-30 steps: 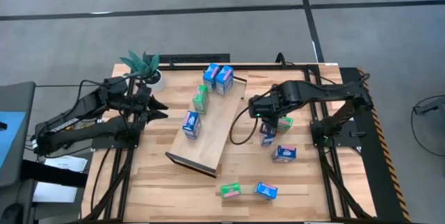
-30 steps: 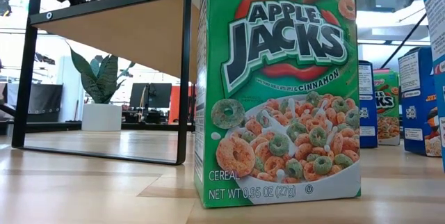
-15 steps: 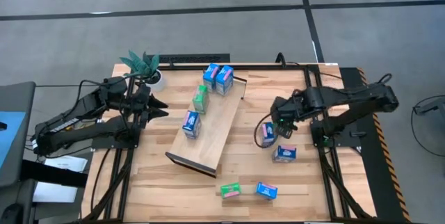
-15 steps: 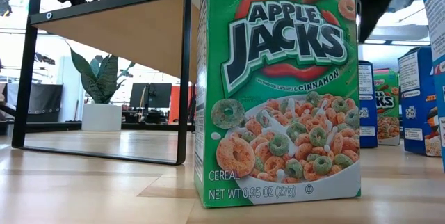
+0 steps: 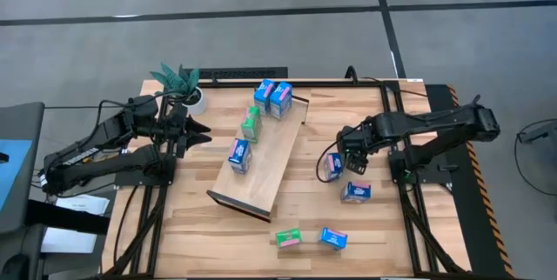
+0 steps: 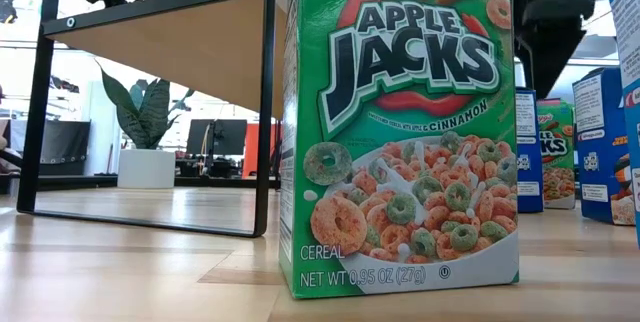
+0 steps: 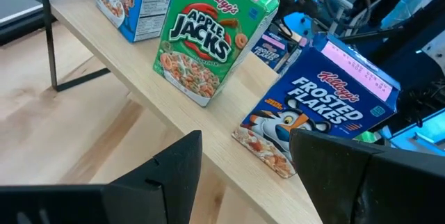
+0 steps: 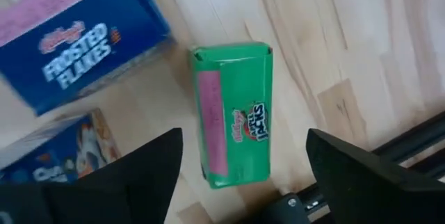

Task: Stack cereal on shelf
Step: Put the top green cereal box on the shelf aligned with the other green cereal box

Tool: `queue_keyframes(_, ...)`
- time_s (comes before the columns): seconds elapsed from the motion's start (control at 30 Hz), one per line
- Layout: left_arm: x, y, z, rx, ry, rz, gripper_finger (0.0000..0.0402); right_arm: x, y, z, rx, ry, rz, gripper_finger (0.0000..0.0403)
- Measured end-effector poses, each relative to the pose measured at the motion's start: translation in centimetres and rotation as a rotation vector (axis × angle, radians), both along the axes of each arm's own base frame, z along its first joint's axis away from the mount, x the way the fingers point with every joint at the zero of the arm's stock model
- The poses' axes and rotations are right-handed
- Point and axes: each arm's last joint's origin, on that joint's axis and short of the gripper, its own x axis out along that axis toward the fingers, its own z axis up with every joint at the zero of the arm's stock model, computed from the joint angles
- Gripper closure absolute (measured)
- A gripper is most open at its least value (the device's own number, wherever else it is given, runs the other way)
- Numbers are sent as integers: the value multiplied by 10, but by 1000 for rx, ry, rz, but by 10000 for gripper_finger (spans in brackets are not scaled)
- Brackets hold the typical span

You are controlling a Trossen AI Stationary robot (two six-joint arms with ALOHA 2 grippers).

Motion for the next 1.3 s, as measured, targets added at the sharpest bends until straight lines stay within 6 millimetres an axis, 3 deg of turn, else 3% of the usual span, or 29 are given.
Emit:
queue_keyframes(0.27, 0, 0, 0, 5, 2, 8, 195, 1, -8, -16, 1, -2, 29, 76)
queue_keyframes(0.63, 0, 0, 0, 4, 2, 7, 196, 4, -14, -16, 26, -21, 63, 139)
queue_keyframes(0.93, 0, 0, -1, 1, 6, 7, 196, 4, -17, -16, 32, -25, 54, 155)
queue_keyframes(1.3, -1, 0, -2, 3, 17, 5, 196, 4, -16, -16, 71, -23, 60, 263)
